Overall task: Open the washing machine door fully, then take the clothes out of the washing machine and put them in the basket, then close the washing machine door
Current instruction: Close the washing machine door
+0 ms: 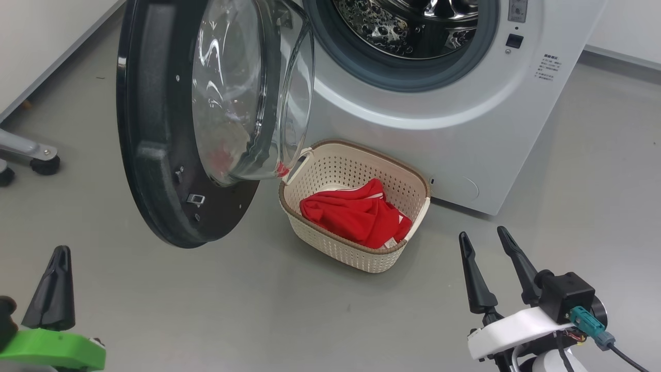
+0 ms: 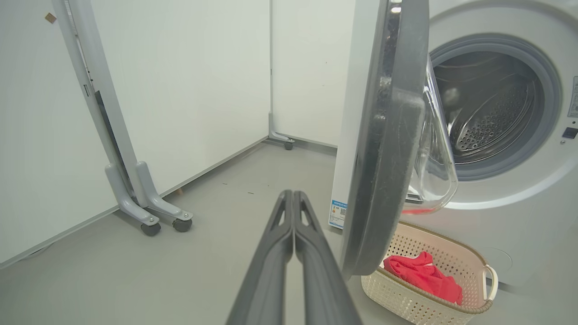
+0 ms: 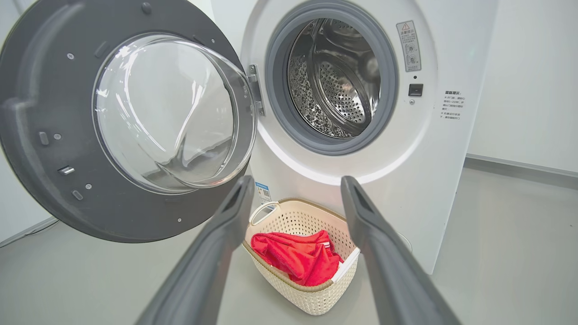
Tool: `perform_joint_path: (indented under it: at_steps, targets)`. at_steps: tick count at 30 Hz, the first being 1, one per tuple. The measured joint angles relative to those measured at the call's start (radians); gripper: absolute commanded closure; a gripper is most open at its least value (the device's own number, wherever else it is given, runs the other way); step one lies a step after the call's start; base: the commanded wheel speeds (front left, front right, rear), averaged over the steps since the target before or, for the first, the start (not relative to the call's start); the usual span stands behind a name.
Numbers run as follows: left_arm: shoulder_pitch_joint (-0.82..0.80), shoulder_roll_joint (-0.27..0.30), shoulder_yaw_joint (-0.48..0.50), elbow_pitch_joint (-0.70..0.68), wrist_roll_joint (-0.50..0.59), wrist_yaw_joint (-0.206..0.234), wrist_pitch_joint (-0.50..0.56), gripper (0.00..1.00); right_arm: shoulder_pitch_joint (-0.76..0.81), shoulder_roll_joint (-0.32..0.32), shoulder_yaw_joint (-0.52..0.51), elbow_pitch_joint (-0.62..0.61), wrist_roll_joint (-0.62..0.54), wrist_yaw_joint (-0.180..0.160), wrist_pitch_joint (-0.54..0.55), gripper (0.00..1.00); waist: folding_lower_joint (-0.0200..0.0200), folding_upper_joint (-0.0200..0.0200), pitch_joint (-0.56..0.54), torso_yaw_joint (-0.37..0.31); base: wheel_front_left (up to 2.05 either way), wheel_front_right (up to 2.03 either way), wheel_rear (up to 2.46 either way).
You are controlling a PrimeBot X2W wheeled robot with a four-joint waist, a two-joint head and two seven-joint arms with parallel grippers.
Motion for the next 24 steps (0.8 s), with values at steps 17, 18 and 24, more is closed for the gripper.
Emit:
perform_joint_path:
  at_steps: [17,18,24]
  targets:
    - [-0.119,0.002,0.076,0.011,-0.249,0.000,0.101,1.00,-0.016,-0.009,0.015,-0.009,-0.002,0.001,0.004,0.00,0.0000,0.0000,0.050,-0.025,0.00,0.00,0.00]
    - [-0.130,-0.015,0.089,0.016,-0.288,0.000,0.118,1.00,-0.020,-0.010,0.016,-0.009,-0.002,0.002,0.005,0.00,0.0000,0.0000,0.053,-0.028,0.00,0.00,0.00]
    - [-0.221,-0.130,0.170,0.046,-0.576,0.018,0.241,1.00,-0.026,-0.014,0.016,-0.011,-0.002,0.002,0.009,0.00,0.0000,0.0000,0.070,-0.041,0.00,0.00,0.00]
